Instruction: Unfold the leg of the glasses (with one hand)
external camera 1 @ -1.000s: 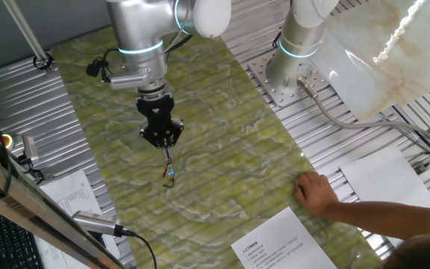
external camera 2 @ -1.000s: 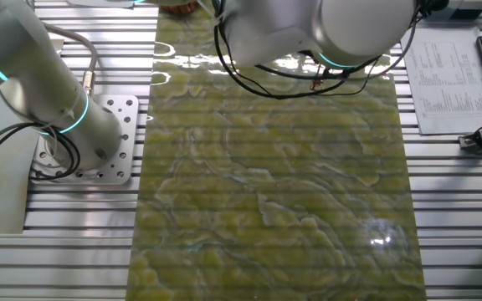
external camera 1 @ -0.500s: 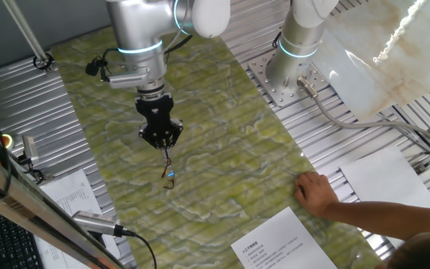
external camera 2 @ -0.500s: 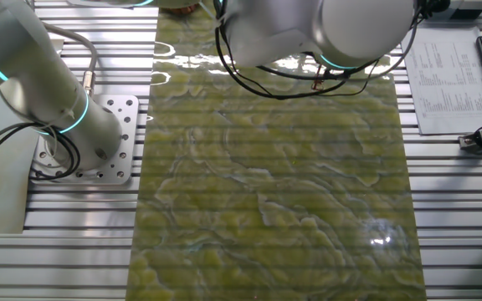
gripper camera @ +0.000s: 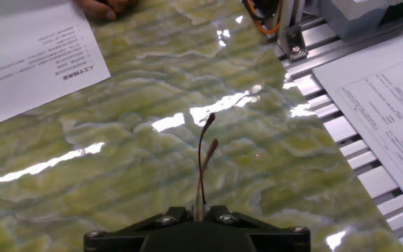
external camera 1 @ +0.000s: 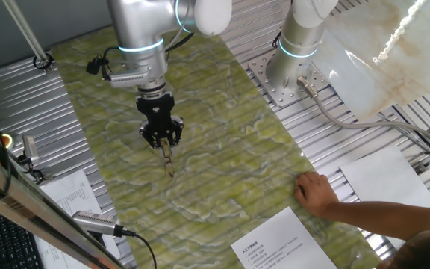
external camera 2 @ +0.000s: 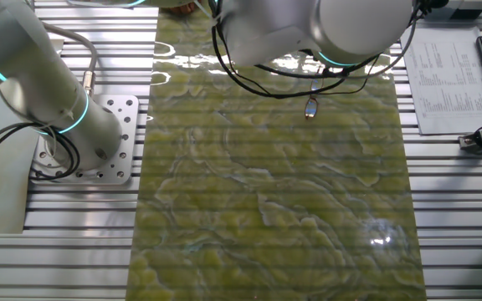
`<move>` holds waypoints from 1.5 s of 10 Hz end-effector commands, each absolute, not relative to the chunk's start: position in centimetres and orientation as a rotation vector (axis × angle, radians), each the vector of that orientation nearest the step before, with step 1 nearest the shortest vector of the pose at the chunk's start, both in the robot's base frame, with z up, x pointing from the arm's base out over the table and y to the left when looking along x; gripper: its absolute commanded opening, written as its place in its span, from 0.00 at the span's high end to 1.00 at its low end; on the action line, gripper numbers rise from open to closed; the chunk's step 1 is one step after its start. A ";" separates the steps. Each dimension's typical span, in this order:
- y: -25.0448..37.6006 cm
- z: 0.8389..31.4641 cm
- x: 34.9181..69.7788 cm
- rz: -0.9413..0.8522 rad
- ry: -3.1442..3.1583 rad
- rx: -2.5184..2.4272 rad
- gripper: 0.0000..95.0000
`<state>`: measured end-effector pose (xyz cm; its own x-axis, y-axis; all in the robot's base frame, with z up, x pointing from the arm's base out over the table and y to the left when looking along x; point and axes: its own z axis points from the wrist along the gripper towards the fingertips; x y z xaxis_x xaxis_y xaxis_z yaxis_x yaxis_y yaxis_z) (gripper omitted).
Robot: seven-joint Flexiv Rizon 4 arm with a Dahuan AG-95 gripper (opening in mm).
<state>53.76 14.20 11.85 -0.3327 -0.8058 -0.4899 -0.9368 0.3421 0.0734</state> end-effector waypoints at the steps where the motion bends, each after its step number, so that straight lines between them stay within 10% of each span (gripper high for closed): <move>1: 14.1 11.9 53.8 0.481 2.264 -1.534 0.80; 13: 11.2 14.6 57.8 0.265 2.595 -1.552 0.80; 15: 11.6 15.3 58.1 0.146 2.792 -1.371 1.00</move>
